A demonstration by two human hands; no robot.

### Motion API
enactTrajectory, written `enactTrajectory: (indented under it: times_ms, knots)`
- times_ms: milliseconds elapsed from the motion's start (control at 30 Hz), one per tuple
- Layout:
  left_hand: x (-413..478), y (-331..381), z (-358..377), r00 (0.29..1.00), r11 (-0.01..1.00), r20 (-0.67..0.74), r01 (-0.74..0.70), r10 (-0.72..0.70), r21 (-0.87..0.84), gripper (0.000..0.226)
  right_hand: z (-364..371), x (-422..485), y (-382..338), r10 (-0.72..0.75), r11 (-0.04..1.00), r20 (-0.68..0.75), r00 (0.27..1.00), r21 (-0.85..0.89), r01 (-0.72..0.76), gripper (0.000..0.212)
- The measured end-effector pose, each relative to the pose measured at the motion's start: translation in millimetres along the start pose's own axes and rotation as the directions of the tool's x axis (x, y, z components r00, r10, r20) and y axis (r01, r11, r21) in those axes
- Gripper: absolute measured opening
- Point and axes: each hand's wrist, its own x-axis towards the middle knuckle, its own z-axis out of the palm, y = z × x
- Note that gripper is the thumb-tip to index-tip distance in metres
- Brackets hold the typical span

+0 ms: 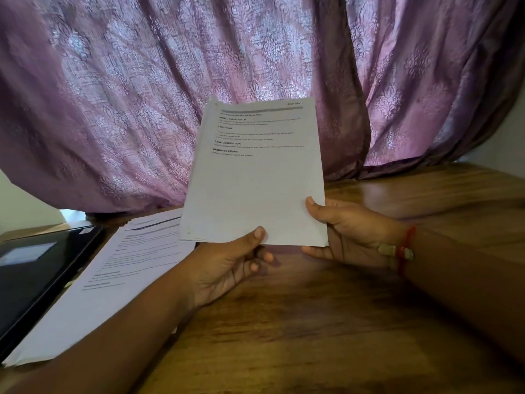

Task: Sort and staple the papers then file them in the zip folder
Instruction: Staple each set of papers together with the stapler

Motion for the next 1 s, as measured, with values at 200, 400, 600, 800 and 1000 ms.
enactTrajectory:
  times_ms: [200, 400, 600, 800, 1000]
  knots:
    - [-0.3, -1.0, 1.7, 1.0, 1.0, 0.016, -0.019, 0.019, -0.008, 0.037, -1.9, -1.3, -1.8, -0.009, 1.0, 0.038, 0.999, 0.013, 0.008, 0.035]
    - [1.3, -4.8, 3.0, 0.999, 0.998, 0.009, -0.048, 0.048, 0.034, 0.05, 1.7, -0.2, -0.7, -0.024, 0.999, 0.02, 1.0, 0.041, 0.023, 0.033]
    - [2.0, -9.7, 4.7, 0.996, 0.987, -0.042, -0.067, 0.074, 0.147, 0.041, 12.1, 0.8, 5.6, -0.008, 0.998, 0.007, 1.0, 0.07, 0.007, 0.027]
    - [6.6, -8.7, 3.1, 0.986, 0.992, -0.131, -0.087, 0.099, 0.095, 0.034, 11.8, 0.6, 4.7, 0.009, 0.995, 0.097, 0.995, 0.103, -0.019, 0.039]
    - [10.7, -9.3, -0.8, 0.975, 0.993, -0.192, -0.102, 0.113, 0.067, 0.029, 11.5, 0.9, 9.1, 0.021, 0.997, 0.121, 0.992, -0.071, -0.013, 0.025]
